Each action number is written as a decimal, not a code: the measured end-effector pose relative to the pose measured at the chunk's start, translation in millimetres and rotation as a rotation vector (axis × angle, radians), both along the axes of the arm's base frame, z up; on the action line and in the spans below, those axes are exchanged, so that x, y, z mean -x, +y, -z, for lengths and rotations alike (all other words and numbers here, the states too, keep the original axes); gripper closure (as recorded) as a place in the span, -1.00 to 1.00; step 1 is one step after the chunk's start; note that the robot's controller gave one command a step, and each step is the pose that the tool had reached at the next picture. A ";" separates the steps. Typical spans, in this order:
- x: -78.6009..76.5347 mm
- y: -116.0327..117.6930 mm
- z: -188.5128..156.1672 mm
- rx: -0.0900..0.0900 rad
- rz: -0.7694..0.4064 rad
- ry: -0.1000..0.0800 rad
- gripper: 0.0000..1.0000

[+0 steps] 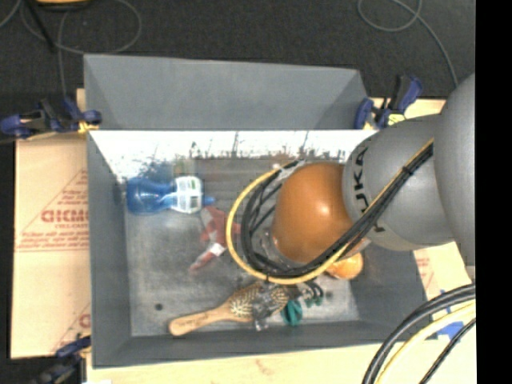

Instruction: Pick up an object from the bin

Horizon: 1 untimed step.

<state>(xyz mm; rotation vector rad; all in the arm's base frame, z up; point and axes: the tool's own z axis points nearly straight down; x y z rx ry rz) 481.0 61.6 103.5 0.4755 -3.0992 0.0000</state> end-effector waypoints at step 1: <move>-1.2 -0.3 -20.2 0.000 0.001 -0.004 1.00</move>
Offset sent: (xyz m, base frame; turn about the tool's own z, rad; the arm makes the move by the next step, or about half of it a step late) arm 0.0000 0.0001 0.0144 0.0000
